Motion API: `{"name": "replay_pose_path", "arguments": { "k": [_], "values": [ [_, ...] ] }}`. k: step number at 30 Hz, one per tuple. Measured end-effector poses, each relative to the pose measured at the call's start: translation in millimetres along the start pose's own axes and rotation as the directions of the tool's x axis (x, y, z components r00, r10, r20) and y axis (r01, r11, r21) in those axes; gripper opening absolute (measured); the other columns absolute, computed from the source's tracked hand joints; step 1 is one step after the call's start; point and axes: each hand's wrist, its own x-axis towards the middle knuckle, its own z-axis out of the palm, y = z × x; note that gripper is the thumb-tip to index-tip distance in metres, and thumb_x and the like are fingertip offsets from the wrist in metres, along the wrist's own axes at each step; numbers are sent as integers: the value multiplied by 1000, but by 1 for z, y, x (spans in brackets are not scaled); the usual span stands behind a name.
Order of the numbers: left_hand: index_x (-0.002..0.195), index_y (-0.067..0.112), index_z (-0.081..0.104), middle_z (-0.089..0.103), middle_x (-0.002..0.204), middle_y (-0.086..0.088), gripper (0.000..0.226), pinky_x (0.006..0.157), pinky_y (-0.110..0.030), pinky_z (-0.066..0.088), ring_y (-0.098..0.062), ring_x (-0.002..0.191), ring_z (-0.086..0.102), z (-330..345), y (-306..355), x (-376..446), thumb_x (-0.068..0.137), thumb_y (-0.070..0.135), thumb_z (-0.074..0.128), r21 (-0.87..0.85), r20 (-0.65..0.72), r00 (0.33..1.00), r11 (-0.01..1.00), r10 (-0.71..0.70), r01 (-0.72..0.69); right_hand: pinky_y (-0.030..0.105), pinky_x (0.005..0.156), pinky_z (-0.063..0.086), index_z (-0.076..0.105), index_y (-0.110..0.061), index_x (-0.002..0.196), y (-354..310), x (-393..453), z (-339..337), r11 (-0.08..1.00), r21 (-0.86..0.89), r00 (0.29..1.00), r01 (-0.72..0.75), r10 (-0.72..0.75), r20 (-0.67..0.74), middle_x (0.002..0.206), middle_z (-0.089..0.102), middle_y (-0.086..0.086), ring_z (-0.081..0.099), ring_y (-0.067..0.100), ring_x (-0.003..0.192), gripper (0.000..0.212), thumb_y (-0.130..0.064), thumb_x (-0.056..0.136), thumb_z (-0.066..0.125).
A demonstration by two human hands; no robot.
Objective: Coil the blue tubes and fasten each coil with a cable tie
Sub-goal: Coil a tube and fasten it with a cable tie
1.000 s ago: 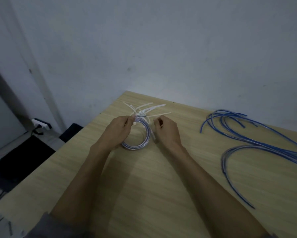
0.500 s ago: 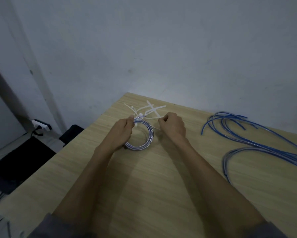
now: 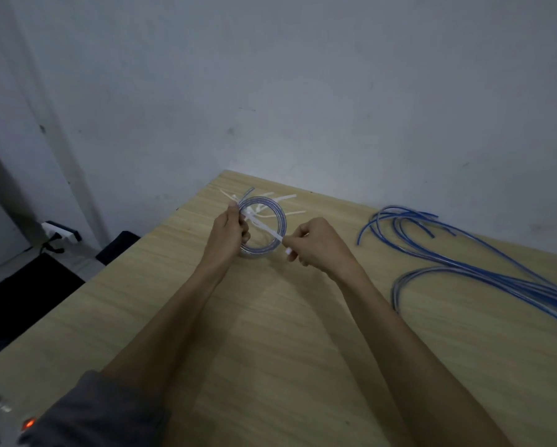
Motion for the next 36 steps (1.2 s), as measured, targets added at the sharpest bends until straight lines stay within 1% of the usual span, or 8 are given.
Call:
{"name": "replay_pose_path", "arguments": {
  "k": [5, 10, 14, 21, 25, 28, 32, 36],
  "values": [
    [70, 18, 40, 33, 47, 12, 49, 51, -28, 28, -8, 45, 32, 11, 5, -7, 110, 41, 25, -23, -89, 995, 998, 52, -54, 26, 59, 49, 72, -8, 64, 7, 4, 1, 997, 59, 997, -44, 48, -64, 66, 74, 10, 57, 9, 44, 25, -19, 86, 66],
    [69, 20, 40, 36, 62, 1, 45, 57, -32, 28, -15, 58, 35, 13, 11, -10, 109, 38, 30, -17, -259, 961, 995, 91, -99, 24, 55, 46, 70, -6, 67, 8, 1, 0, 988, 145, 998, -59, 63, -19, 62, 71, 8, 57, 9, 42, 22, -12, 87, 64],
    [65, 17, 41, 34, 57, 0, 43, 60, -35, 28, -16, 56, 33, 17, 2, -5, 105, 33, 39, -7, -208, 976, 998, 64, -66, 20, 47, 43, 68, 2, 78, 1, -1, 6, 936, 352, 1000, -11, 20, -23, 64, 67, 10, 54, 9, 39, 14, 0, 90, 60],
    [75, 25, 58, 39, 52, 9, 30, 57, -33, 31, -12, 50, 35, 33, -9, -8, 101, 34, 46, 25, -23, 993, 993, 119, -119, 14, 44, 43, 67, 3, 95, -3, -4, 14, 879, 474, 998, -51, 33, 46, 70, 66, 10, 51, 8, 40, 11, -3, 97, 58],
    [105, 14, 66, 45, 56, 12, 24, 53, -26, 33, -7, 51, 38, 34, -8, -10, 103, 33, 52, -12, 8, 982, 982, 187, -187, 15, 45, 45, 65, 1, 97, -1, -2, 11, 836, 546, 998, -47, 58, -4, 76, 71, 14, 56, 7, 42, 20, -18, 101, 59],
    [110, 14, 66, 55, 63, 13, 24, 57, -25, 39, -3, 54, 48, 33, -9, -9, 103, 34, 55, 6, -6, 985, 985, 173, -173, 19, 54, 50, 64, 1, 102, -3, -1, 11, 797, 604, 998, 32, 3, -57, 77, 72, 14, 66, 11, 56, 34, -33, 101, 59],
    [104, 12, 65, 48, 50, 12, 19, 51, -27, 32, -9, 48, 37, 30, -7, -8, 102, 28, 56, -38, -1, 987, 986, 163, -163, 21, 61, 50, 67, -11, 89, -1, 1, 12, 841, 497, 976, 213, -157, -152, 76, 71, 8, 66, 11, 60, 11, -20, 94, 70],
    [102, 17, 66, 40, 55, 9, 12, 49, -25, 29, -10, 50, 32, 30, -1, -11, 101, 25, 57, -137, 0, 988, 979, 155, -154, 28, 60, 48, 63, -24, 83, 2, 4, 12, 897, 267, 924, 353, -289, -251, 70, 62, -10, 55, 5, 56, 15, -23, 98, 64]
  ]
}}
